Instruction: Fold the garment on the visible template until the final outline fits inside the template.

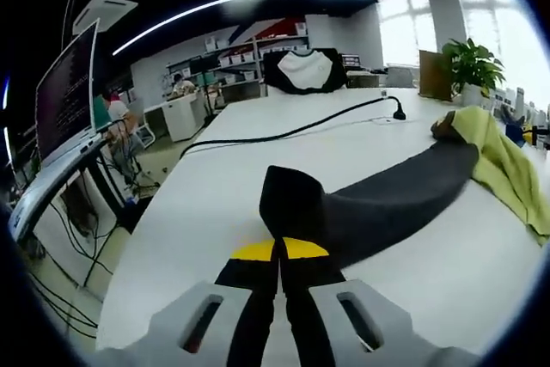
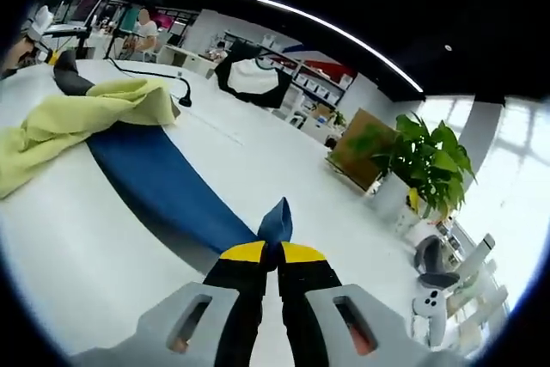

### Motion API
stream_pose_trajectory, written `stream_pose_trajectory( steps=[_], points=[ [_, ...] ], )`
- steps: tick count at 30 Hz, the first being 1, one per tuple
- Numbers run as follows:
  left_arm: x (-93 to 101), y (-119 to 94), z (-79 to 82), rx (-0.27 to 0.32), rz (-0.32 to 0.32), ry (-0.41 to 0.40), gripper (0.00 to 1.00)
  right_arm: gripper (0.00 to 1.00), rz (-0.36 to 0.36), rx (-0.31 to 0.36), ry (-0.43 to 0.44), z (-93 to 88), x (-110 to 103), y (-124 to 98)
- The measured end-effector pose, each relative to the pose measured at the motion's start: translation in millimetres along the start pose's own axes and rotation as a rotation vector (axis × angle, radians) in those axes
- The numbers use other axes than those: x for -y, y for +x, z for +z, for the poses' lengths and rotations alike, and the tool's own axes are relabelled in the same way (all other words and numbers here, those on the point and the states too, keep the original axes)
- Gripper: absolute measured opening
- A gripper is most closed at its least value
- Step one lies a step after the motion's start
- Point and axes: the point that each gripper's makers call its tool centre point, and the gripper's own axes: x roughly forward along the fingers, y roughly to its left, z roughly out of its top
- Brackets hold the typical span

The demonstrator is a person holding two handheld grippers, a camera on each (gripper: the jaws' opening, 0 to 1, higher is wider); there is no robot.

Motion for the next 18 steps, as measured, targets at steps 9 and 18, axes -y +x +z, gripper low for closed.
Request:
stream_pose_trajectory(
  steps=[9, 18],
  points=[
    [-11.6, -1, -5.4, -0.007, 0.027, 0.007, 0.0, 0.02, -0.026, -0.006, 0.0, -11.4, 13, 3],
    [-32.2, -1, -4.6, -0.002, 0.062, 0.02, 0.0, 0.0, -0.056, -0.011, 0.031, -19.4, 31, 3]
  ],
)
